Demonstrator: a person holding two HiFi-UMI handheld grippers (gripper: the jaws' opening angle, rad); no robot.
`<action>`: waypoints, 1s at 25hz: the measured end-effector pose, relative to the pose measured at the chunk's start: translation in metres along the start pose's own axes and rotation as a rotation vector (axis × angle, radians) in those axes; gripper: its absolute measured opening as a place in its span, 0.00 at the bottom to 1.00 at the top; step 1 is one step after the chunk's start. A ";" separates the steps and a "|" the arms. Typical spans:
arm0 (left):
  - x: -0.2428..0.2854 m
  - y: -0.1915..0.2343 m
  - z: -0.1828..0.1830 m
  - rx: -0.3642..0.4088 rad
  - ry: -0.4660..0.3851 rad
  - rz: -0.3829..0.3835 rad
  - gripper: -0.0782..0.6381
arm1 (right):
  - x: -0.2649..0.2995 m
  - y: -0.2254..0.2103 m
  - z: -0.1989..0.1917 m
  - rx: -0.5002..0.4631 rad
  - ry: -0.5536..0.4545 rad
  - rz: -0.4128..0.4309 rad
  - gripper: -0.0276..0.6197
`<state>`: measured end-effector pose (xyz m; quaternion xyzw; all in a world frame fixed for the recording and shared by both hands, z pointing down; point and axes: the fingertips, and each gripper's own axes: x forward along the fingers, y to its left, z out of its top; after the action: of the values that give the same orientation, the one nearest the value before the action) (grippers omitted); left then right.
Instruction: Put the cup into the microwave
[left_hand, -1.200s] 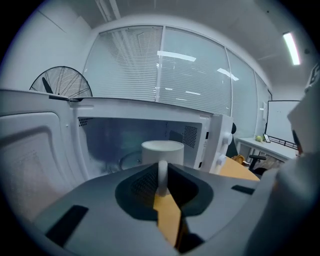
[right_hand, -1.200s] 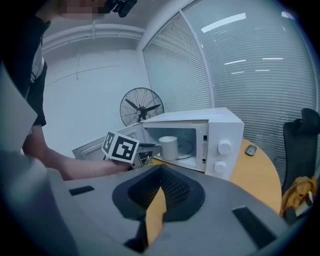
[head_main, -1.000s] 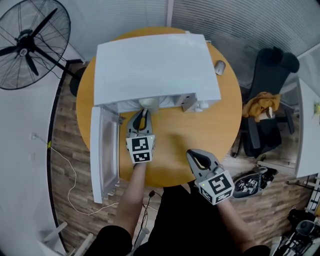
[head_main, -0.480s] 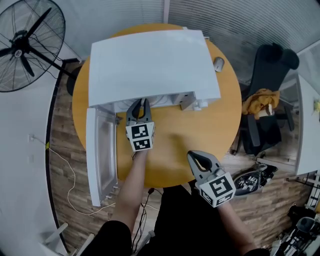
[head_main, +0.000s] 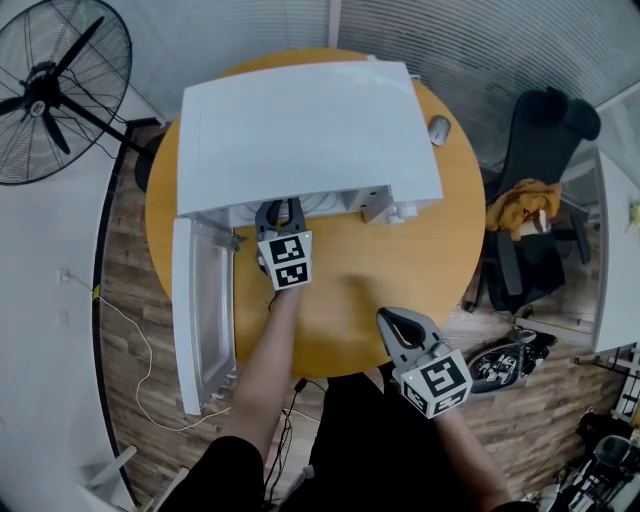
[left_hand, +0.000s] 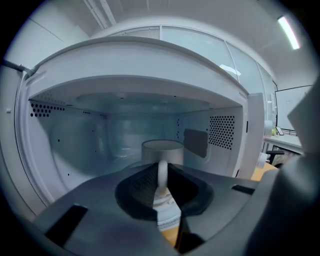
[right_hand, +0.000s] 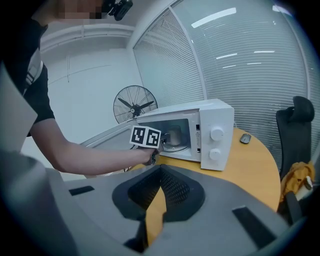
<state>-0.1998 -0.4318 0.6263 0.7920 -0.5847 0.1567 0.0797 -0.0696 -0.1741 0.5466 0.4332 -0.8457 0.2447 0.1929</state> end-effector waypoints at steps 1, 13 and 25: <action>0.002 0.000 0.000 0.005 0.001 0.003 0.17 | -0.001 0.000 0.000 0.000 -0.002 -0.001 0.06; 0.016 0.004 -0.003 0.048 0.035 0.000 0.17 | -0.010 0.002 -0.003 0.010 -0.014 -0.013 0.06; -0.010 0.000 -0.010 0.072 0.064 -0.013 0.21 | -0.023 0.008 -0.006 0.032 -0.053 -0.033 0.06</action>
<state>-0.2044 -0.4201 0.6320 0.7926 -0.5708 0.2025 0.0707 -0.0625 -0.1516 0.5373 0.4563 -0.8393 0.2435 0.1676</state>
